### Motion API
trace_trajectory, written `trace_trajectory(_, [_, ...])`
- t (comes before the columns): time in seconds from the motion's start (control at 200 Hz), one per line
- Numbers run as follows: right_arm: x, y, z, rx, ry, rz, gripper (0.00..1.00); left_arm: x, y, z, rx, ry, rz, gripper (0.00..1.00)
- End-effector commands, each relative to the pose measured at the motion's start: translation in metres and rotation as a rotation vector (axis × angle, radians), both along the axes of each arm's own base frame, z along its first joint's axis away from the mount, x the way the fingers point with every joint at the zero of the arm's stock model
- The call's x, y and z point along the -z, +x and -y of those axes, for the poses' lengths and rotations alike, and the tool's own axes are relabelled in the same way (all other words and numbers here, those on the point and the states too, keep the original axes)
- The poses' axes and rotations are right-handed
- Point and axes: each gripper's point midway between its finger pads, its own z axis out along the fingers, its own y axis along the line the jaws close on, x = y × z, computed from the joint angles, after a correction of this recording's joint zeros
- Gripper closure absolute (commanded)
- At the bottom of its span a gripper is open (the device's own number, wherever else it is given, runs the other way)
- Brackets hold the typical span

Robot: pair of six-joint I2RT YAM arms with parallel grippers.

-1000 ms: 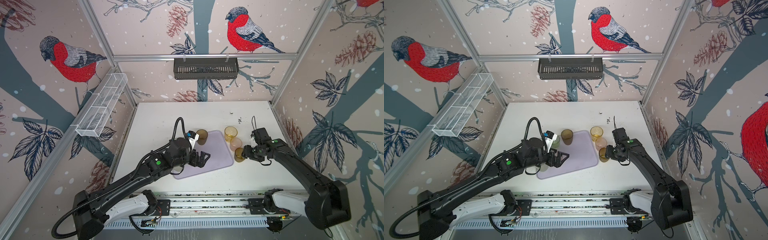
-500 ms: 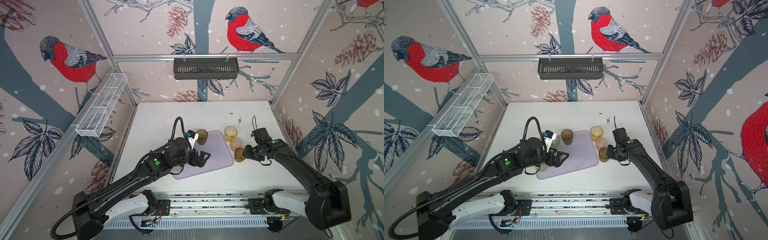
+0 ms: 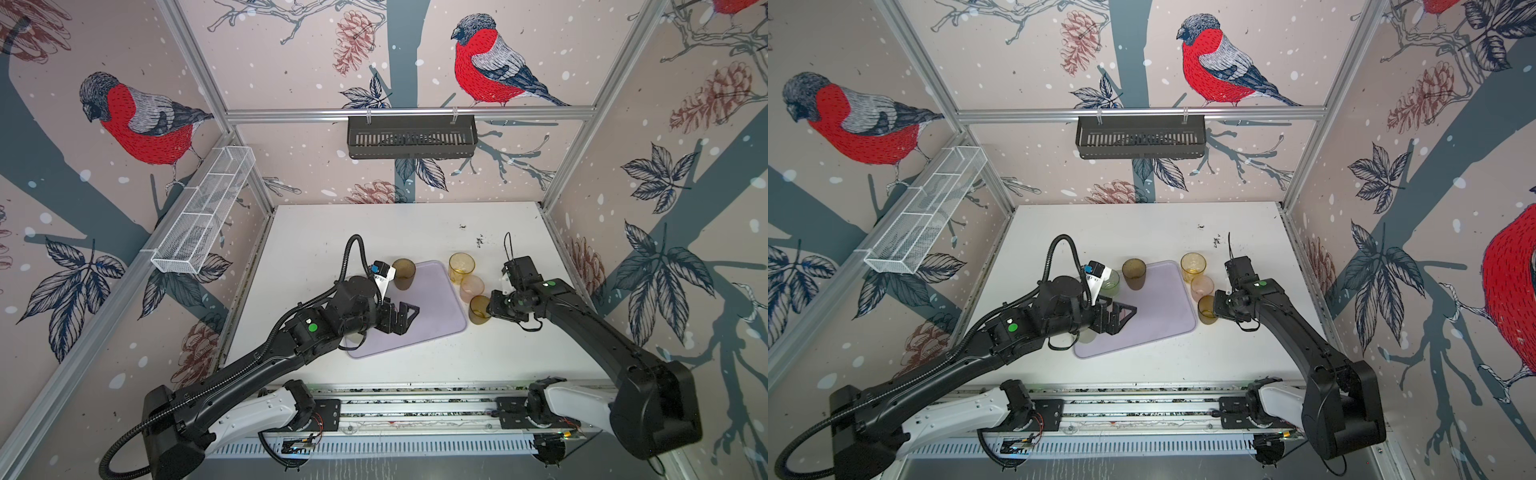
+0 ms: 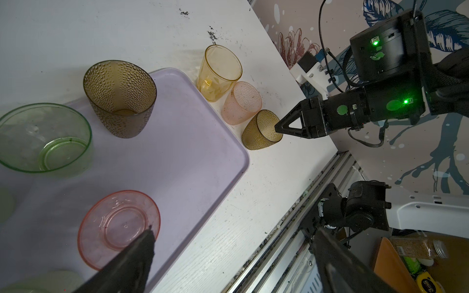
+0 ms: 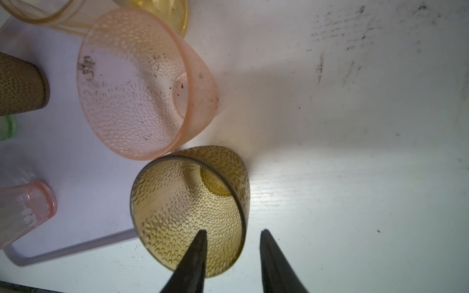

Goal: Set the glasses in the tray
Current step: 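Lower the open right gripper around the small amber dotted glass rim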

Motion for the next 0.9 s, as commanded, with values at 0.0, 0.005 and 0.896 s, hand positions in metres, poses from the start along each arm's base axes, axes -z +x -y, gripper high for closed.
trace_trajectory(0.0, [0.0015, 0.0008, -0.0008, 0.000, 0.005, 0.005, 0.65, -0.0068, 0.0043, 0.0036, -0.007, -0.025, 0.026, 0.03])
trace_trajectory(0.005, [0.0019, 0.0008, -0.0008, 0.000, 0.004, 0.005, 0.65, -0.0065, 0.0045, 0.0037, -0.006, -0.024, 0.026, 0.03])
trace_trajectory(0.896, [0.0089, 0.0024, -0.0046, -0.015, 0.000, -0.017, 0.90, 0.0013, 0.0049, 0.0073, 0.011, 0.001, 0.017, 0.03])
